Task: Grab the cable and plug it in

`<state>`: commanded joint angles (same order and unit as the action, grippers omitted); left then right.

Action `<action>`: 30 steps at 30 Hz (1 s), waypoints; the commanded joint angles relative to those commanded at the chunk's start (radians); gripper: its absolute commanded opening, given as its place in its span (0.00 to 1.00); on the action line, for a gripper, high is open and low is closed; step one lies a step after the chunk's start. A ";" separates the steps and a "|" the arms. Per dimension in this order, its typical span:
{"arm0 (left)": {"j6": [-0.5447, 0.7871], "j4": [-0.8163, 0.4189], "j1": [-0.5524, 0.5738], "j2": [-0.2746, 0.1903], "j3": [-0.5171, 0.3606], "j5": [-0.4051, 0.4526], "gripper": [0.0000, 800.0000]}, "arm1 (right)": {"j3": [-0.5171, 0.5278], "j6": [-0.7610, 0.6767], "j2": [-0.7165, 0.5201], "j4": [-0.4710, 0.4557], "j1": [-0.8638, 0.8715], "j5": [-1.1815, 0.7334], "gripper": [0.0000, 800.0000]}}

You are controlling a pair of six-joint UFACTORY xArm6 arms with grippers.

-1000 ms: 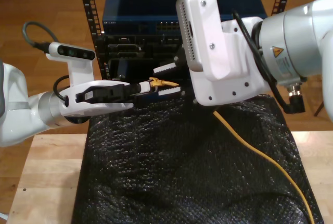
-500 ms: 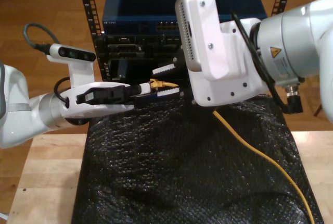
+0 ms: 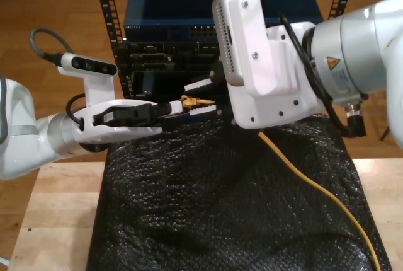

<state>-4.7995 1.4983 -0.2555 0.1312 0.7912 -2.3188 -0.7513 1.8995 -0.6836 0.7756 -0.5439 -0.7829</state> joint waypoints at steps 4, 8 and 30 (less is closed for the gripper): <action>0.000 0.000 0.000 0.000 0.000 -0.003 0.02 | 0.000 0.000 0.000 0.000 0.000 0.002 0.26; 0.000 0.000 0.002 0.000 0.000 -0.003 0.02 | 0.000 0.000 0.000 0.000 0.000 0.002 0.24; -0.005 0.000 0.003 0.000 0.002 -0.005 0.03 | 0.005 0.002 0.006 0.025 0.000 0.002 0.08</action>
<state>-4.8041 1.4983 -0.2524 0.1312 0.7927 -2.3234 -0.7467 1.9011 -0.6774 0.8002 -0.5439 -0.7814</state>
